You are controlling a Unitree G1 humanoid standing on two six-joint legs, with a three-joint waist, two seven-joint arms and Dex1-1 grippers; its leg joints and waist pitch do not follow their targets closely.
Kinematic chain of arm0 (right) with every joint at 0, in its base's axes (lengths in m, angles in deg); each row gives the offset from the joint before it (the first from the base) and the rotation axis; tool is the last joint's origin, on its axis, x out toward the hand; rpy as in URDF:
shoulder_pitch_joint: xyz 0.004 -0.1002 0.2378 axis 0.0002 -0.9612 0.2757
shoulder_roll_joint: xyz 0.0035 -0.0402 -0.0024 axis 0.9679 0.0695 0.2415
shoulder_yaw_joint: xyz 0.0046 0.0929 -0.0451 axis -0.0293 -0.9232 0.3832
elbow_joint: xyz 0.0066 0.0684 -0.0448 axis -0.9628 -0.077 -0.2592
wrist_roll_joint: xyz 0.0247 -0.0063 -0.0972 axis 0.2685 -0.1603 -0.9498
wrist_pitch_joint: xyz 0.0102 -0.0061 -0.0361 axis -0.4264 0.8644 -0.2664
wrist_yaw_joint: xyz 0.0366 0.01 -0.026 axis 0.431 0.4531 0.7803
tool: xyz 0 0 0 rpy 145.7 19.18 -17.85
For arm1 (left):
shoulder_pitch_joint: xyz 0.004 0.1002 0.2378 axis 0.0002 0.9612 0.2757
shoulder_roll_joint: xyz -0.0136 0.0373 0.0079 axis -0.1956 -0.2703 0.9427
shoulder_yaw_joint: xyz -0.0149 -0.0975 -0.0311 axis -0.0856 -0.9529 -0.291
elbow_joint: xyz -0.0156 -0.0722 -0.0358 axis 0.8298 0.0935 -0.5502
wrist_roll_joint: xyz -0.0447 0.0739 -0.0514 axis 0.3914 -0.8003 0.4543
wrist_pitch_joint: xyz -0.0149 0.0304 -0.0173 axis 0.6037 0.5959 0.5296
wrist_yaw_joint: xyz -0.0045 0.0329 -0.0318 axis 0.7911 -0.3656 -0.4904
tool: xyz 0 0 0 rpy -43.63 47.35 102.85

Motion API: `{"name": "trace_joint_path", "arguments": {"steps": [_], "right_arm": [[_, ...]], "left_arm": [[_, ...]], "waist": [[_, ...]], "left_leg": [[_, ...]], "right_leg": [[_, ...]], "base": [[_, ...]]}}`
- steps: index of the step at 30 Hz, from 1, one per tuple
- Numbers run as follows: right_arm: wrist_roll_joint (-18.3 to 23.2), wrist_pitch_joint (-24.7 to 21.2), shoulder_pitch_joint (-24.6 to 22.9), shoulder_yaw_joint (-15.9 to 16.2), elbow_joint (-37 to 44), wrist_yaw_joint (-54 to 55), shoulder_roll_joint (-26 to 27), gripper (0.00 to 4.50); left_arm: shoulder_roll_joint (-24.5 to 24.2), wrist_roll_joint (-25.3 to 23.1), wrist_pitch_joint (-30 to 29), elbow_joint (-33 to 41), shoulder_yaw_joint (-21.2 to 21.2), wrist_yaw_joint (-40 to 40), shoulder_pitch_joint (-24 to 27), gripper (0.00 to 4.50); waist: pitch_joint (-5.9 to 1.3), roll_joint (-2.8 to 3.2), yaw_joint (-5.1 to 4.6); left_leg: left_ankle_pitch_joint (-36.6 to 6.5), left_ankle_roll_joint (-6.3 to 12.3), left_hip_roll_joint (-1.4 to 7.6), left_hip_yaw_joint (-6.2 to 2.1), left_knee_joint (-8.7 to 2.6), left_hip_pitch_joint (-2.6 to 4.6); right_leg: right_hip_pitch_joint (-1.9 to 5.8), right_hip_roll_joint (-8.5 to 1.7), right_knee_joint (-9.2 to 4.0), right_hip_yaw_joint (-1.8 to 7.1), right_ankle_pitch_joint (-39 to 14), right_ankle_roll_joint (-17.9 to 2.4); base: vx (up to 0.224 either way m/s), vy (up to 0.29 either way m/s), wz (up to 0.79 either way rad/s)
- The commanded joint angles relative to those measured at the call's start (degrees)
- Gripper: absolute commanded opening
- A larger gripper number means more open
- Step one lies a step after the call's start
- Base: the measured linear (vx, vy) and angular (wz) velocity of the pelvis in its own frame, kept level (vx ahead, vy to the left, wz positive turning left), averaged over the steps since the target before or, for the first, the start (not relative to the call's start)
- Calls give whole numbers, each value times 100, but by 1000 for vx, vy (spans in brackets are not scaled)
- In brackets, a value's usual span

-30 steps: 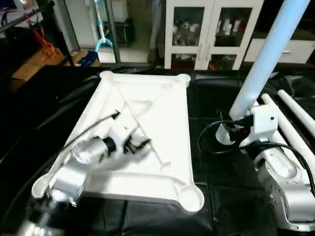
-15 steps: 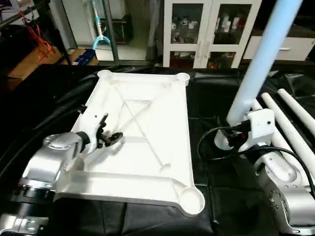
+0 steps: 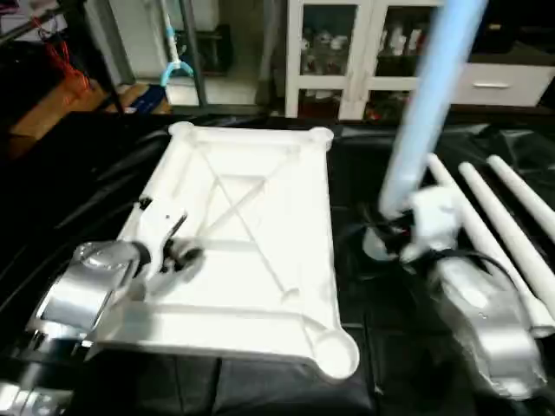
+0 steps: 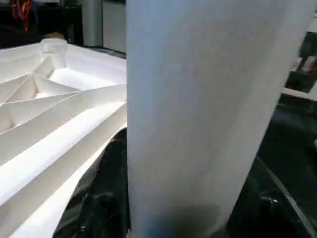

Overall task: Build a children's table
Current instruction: Rotate table base

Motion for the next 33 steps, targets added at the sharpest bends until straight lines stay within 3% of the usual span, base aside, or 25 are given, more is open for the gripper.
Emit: {"name": "trace_joint_path", "arguments": {"steps": [1, 2, 7, 10, 11, 12, 14, 16, 17, 18, 20, 23, 24, 29, 30, 33], "right_arm": [[-62, 225, 203, 97, -379, 54, 105, 186], [-67, 239, 223, 103, -424, 60, 118, 186], [-195, 605, 746, 250, -1487, 184, 455, 186], [-239, 1030, 1405, 279, -2397, 222, 770, 186], [-239, 1030, 1405, 279, -2397, 222, 770, 186], [-244, 1165, 1616, 274, -2685, 235, 848, 186], [-258, 1464, 2029, 247, -3244, 271, 985, 186], [-282, 1625, 2219, 246, -3492, 308, 1048, 186], [-272, 1971, 2562, 227, -3958, 336, 1200, 186], [-271, 1982, 2570, 225, -3972, 337, 1204, 186], [-226, 2207, 2746, 163, -4284, 310, 1307, 186], [-252, 2532, 2926, 106, -4698, 315, 1366, 186], [-288, 2707, 3011, 88, -4897, 333, 1379, 186], [49, 3103, 3175, -375, -4701, 207, 1062, 186], [78, 3106, 3135, -413, -4589, 167, 984, 186], [120, 3093, 3016, -494, -4317, 85, 812, 186]], "left_arm": [[-77, -95, -53, 40, 93, 20, 44, 388], [-81, -97, -58, 45, 95, 20, 48, 388], [-214, -149, -195, 211, 171, 43, 199, 388], [-206, -12, -411, 529, 92, 132, 324, 388], [-206, -12, -411, 529, 92, 132, 324, 388], [-169, 69, -510, 656, 47, 157, 340, 388], [-39, 277, -716, 964, -46, 201, 349, 388], [44, 400, -823, 1140, -98, 224, 347, 388], [262, 706, -1118, 1587, -209, 239, 341, 388], [266, 713, -1125, 1599, -210, 239, 341, 388], [391, 882, -1256, 1873, -244, 245, 348, 388], [594, 1042, -1375, 2111, -320, 220, 334, 388], [666, 1097, -1412, 2199, -349, 201, 329, 388], [751, 1085, -1024, 2034, -761, 84, 24, 388], [737, 1145, -1022, 2059, -796, 141, -13, 388], [769, 1251, -1028, 2112, -868, 192, -116, 388]], "waist": [[-271, -10, -11], [-278, 11, 6], [-308, -11, 49], [-305, -34, 10], [-299, -33, -17], [-288, -11, 11], [-295, -99, -1], [-297, -76, 18], [-304, -141, -5], [-304, -131, -9], [-313, -113, 27], [-350, -187, 66], [-341, -183, 76], [-311, -173, 101], [-306, -116, 127], [-293, -158, 205]], "left_leg": [[-939, -92, 369, -145, -540, 121], [-811, -44, 369, -134, -525, 132], [-214, 185, 380, -120, -485, 134], [-287, 192, 386, -117, -503, 108], [-318, 186, 376, -120, -508, 106], [-352, 163, 393, -103, -501, 136], [-257, 136, 400, -88, -503, 131], [-131, 154, 403, -75, -481, 131], [-22, 180, 393, -63, -474, 110], [0, 183, 390, -74, -472, 99], [158, 265, 397, -59, -442, 124], [668, 519, 369, -47, -386, 104], [738, 597, 370, -38, -376, 90], [286, 555, 417, -34, -402, 117], [169, 479, 417, -28, -402, 147], [61, 293, 430, 8, -418, 186]], "right_leg": [[158, -359, -425, 224, 125, -1416], [154, -374, -416, 228, 290, -1455], [175, -358, -358, 199, 924, -1564], [174, -391, -331, 184, 765, -1688], [186, -379, -346, 178, 706, -1706], [161, -365, -355, 184, 668, -1684], [168, -372, -328, 176, 819, -1743], [167, -383, -312, 185, 954, -1771], [181, -372, -294, 178, 1095, -1806], [199, -391, -283, 179, 1105, -1830], [179, -374, -283, 180, 1243, -1816], [187, -346, -224, 174, 1781, -1811], [175, -358, -221, 172, 1832, -1840], [148, -352, -242, 169, 1365, -1820], [124, -338, -245, 164, 1306, -1807], [112, -298, -245, 161, 1288, -1718]], "base": [[0, 0, 0], [0, 0, 0], [0, 0, 0], [0, 0, 0], [0, 0, 0], [0, 0, 0], [0, 0, 0], [0, 0, 0], [0, 0, 0], [0, 0, 0], [0, 0, 0], [0, 0, 0], [0, 0, 0], [0, 0, 0], [0, 0, 0], [0, 0, 0]]}}
